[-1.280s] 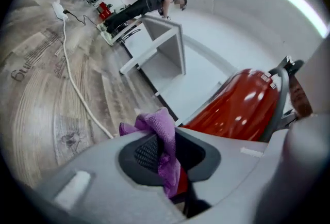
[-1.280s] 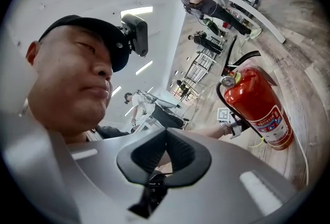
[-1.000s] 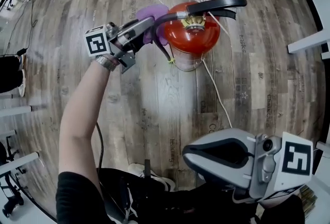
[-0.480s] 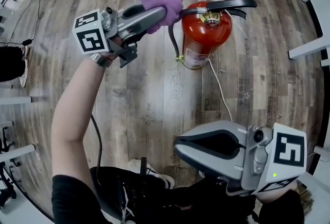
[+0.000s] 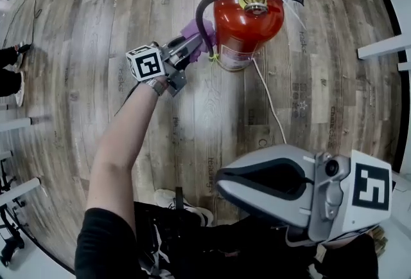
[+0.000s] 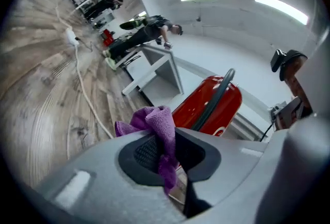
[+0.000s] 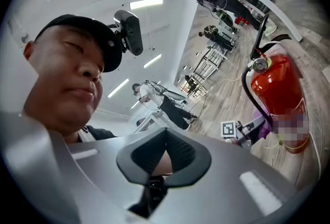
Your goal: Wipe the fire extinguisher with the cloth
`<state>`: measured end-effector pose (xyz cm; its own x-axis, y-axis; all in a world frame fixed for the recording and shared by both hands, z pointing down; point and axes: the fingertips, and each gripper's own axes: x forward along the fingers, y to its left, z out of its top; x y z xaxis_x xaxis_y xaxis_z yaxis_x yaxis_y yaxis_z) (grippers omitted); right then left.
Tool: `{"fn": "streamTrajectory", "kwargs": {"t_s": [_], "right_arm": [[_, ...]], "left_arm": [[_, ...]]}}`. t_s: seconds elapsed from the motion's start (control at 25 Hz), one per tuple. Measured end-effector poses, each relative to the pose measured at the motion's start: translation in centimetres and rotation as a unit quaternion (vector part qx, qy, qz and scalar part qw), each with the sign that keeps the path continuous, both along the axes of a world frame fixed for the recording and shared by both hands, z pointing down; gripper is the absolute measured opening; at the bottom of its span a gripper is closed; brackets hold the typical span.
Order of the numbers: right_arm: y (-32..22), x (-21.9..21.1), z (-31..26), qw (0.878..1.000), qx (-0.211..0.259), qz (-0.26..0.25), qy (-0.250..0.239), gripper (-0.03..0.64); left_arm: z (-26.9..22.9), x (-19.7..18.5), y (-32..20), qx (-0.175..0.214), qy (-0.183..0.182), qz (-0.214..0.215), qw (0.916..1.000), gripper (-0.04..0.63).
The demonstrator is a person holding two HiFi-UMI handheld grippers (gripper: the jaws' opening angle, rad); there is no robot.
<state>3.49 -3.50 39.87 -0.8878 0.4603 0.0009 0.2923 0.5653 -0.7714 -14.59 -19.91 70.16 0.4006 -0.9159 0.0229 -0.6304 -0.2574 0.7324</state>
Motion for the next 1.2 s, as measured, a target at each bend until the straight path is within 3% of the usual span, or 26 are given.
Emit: {"fn": "streamTrajectory", "kwargs": {"t_s": [0.12,0.28,0.4,0.52,0.72,0.88,1.08,1.12,1.2], "right_arm": [[-0.7,0.1,0.1,1.000,-0.006,0.003,0.003,0.000],[-1.8,0.6,0.7,1.000,-0.007,0.016,0.016,0.000],[-2.3,0.9,0.9,1.000,-0.007,0.023,0.019,0.000],[-2.5,1.1,0.8,1.000,-0.006,0.025,0.018,0.000],[-1.9,0.9,0.4,1.000,-0.004,0.017,0.011,0.000],[-1.3,0.6,0.5,1.000,0.002,0.011,0.007,0.000],[-0.6,0.4,0.4,1.000,0.005,0.008,0.005,0.000],[-0.4,0.4,0.3,1.000,0.006,0.007,0.003,0.000],[-0.2,0.3,0.0,1.000,0.006,0.004,-0.003,0.000]], "left_arm": [[6.6,0.4,0.0,-0.057,0.026,-0.042,0.9971,0.048],[11.2,0.6,-0.1,-0.106,0.048,-0.083,0.9898,0.049],[12.0,0.3,-0.4,-0.116,0.049,-0.097,0.9872,0.049],[11.3,0.6,-0.5,-0.115,0.049,-0.080,0.9890,0.048],[6.1,0.7,-0.2,-0.065,0.063,-0.050,0.9946,0.048],[-1.3,-0.1,-0.1,0.013,0.087,-0.032,0.9956,0.048],[-10.6,-0.9,0.3,0.077,0.030,0.005,0.9965,0.048],[-12.8,-0.9,0.3,0.089,0.011,0.017,0.9959,0.049],[-17.1,-0.5,0.0,0.104,-0.062,0.045,0.9916,0.049]]}}
